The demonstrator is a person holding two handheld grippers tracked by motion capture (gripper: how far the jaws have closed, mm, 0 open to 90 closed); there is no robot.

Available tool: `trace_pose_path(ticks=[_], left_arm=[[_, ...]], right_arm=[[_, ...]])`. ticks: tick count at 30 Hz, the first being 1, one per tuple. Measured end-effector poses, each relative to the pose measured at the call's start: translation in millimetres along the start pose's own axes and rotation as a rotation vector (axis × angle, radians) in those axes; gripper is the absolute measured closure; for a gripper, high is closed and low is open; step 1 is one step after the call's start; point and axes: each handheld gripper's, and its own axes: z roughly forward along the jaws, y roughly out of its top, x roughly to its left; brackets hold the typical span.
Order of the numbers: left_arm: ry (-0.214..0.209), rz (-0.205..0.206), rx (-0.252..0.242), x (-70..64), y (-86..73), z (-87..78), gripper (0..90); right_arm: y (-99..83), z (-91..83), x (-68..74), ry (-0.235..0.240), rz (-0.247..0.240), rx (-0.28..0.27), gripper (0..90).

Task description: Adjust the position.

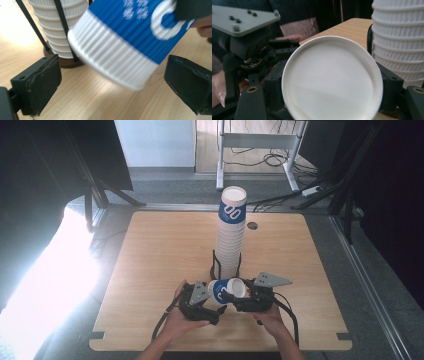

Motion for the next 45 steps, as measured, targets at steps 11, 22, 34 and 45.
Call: trace_pose_path(ticks=[11, 22, 34, 45], left_arm=[[0.028, -0.029, -0.024, -3.8, -6.3, 5.5, 2.8], [0.136, 0.084, -0.034, -10.8, -2.5, 4.3, 3.3], [0.148, 0.213, -0.007, -15.9, 12.3, 6.1, 2.1], [0.142, 0.251, 0.011, -16.2, 12.1, 16.0, 8.2]], right_arm=[[2.5, -6.0, -1.5, -0.002, 0.066, -0.077, 26.4], [0.5, -3.9, -2.6, -0.019, 0.096, -0.049, 26.4], [-0.6, 1.8, -0.9, -0.025, 0.112, -0.008, 26.4], [-1.5, 6.4, 1.7, -0.009, 0.104, 0.023, 26.4]])
